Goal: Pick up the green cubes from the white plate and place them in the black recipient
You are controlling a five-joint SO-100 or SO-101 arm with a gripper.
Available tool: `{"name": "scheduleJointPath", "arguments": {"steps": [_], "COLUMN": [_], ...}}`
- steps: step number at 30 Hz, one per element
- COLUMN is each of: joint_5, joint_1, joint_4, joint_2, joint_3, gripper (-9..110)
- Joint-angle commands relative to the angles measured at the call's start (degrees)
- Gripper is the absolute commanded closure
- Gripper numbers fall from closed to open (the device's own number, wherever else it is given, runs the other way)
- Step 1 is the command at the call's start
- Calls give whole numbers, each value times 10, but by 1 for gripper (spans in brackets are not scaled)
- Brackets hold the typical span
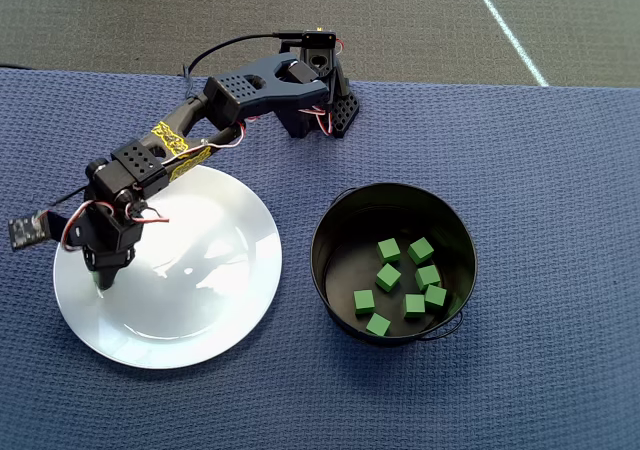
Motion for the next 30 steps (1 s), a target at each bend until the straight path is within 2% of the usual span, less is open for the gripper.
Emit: {"name": "scheduleJointPath", "arguments": {"steps": [1, 6, 11, 15, 20, 26, 30], "joint_5": [66, 162, 284, 395, 541, 668, 702], "joint_1": [2, -18, -85, -193, -378, -591, -650], "joint_4": [91, 75, 67, 90, 100, 44, -22], "joint_2": [191, 402, 577, 692, 777, 850, 866], "joint_3": [34, 236, 411, 491, 565, 695, 778], "gripper": [102, 101, 101, 101, 102, 102, 102]}}
